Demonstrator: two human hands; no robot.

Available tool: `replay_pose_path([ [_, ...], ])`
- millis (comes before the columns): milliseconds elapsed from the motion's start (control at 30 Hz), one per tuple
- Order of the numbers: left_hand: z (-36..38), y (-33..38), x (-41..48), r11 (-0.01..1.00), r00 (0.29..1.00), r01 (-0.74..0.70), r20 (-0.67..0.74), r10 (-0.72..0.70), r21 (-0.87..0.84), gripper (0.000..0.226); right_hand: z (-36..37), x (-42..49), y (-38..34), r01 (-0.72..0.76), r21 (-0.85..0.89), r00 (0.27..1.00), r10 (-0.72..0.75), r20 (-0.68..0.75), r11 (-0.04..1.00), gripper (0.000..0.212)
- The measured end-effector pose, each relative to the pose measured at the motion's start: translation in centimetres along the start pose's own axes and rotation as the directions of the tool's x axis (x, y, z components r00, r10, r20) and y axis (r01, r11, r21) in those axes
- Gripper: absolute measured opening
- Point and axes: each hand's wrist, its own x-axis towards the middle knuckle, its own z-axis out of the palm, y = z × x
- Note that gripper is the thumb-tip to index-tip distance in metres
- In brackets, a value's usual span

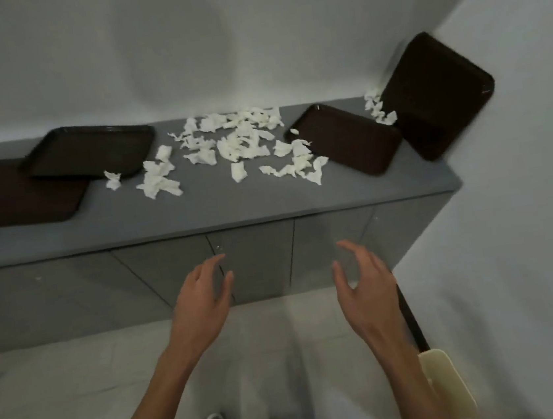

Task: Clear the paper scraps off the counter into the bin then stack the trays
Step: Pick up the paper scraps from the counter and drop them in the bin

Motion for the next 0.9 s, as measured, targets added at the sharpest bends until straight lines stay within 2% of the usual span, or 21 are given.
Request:
replay_pose_path([
  [200, -7.9, -11.7, 0.7, 0.989, 0.986, 0.148, -0.077, -0.147, 0.003, 0.028, 10.5, 2.6, -8.5, 0.042, 0.047, 0.992, -0.047, 0.116, 0.998, 0.035],
  [300, -11.3, -16.7, 1.5, 0.979, 0.978, 0.200, -0.061, -0.197, 0.039, 0.023, 15.9, 3.6, -12.1, 0.054, 0.074, 0.987, -0.064, 0.145, 0.996, 0.033],
  [467, -15.0, -22.9, 4.4, 0.980, 0.980, 0.193, -0.046, -0.191, 0.039, 0.018, 23.2, 5.3, -16.1, 0.060, 0.100, 0.980, -0.078, 0.184, 0.993, 0.031],
  [633, -15.3, -26.5, 10.6, 0.985, 0.986, 0.166, -0.014, -0.166, 0.038, 0.018, 28.5, 8.5, -18.1, 0.061, 0.053, 0.964, -0.072, 0.257, 0.997, 0.028],
  [900, -10.8, -29.1, 24.9, 0.990, 0.987, 0.122, 0.101, -0.128, 0.064, 0.022, 35.4, 17.5, -17.7, 0.127, -0.016, 0.928, -0.113, 0.356, 0.992, 0.029],
])
